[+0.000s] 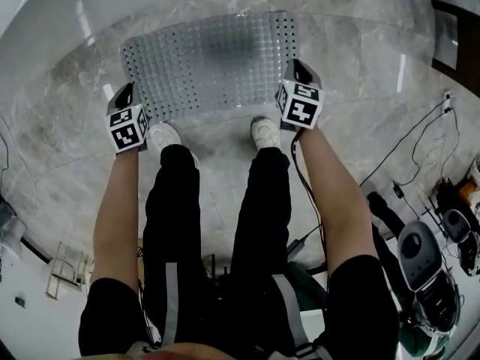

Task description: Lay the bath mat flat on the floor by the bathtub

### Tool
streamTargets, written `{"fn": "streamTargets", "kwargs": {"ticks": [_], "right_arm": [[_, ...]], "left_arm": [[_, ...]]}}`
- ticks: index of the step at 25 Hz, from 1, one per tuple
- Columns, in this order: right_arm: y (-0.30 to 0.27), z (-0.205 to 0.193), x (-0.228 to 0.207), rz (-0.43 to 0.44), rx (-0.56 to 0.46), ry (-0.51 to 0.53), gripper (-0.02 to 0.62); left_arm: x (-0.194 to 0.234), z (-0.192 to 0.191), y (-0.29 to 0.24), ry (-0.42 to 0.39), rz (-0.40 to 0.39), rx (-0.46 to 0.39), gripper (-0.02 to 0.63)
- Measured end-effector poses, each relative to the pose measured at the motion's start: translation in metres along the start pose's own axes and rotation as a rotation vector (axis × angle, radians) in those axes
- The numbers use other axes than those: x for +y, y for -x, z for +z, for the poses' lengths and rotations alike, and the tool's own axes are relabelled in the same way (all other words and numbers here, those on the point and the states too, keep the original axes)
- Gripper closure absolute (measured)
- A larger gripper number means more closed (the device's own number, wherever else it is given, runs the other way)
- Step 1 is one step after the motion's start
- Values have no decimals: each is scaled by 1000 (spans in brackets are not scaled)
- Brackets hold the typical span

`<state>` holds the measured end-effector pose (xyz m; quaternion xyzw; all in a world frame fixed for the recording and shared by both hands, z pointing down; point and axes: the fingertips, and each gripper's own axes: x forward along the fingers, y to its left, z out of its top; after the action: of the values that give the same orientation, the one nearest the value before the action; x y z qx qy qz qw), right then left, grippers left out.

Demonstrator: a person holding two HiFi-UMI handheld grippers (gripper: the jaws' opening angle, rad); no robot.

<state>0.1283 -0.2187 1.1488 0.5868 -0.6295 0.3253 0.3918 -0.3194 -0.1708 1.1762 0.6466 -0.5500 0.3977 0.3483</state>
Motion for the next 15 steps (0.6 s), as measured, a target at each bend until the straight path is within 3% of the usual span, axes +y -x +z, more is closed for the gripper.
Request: {"fn": "streamTargets", "kwargs": {"ticks": [4, 9, 15], "right_arm": [[77, 47, 30, 63, -96, 10, 588], [179, 112, 66, 92, -217, 189, 591], [306, 229, 109, 175, -469, 160, 591]], "left_arm": [[-26, 63, 79, 48, -42, -161, 601], [-66, 138, 186, 8, -139, -283, 601], [-85, 252, 315, 22, -165, -479, 601]]}}
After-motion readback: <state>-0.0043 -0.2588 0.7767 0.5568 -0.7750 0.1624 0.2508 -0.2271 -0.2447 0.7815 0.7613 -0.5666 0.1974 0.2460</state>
